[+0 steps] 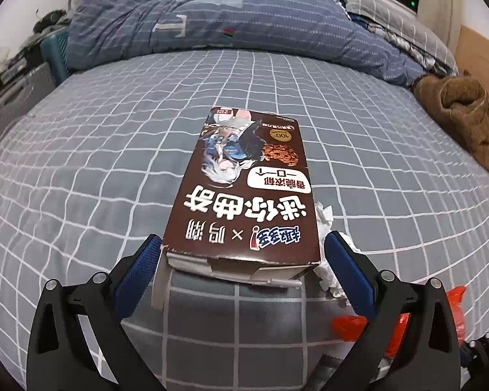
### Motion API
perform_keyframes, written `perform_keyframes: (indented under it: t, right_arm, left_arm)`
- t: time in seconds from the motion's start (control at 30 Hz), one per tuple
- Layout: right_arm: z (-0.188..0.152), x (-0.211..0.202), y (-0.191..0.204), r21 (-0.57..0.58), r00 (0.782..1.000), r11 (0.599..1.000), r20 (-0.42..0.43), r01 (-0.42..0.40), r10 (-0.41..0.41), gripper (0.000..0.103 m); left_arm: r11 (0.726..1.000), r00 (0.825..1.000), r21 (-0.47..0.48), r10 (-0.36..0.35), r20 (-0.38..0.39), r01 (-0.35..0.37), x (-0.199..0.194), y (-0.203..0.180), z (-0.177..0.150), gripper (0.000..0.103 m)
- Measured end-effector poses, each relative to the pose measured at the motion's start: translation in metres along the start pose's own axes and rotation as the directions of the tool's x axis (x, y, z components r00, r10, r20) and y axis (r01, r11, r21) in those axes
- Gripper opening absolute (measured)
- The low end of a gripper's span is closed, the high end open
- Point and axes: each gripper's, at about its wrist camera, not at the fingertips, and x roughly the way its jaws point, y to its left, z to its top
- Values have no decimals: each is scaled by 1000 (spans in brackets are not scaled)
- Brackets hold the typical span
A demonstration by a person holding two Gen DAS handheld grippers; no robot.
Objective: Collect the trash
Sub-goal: 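Grasp the brown snack box with the left tool while the right tool grasps the red bag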
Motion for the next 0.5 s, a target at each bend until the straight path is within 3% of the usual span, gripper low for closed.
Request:
perform_keyframes:
  t: [0.2,0.5]
  right_arm:
    - [-1,0,2,-9,1000,1000,4,5,-5,24]
    - [2,-4,-3,-4,1000,1000,19,3,-3,21]
  left_arm:
    - [1000,999,-18,-20,-34,20,12,6,-2,92]
    - [999,999,-10,-32,-15,32,5,10,-7,87]
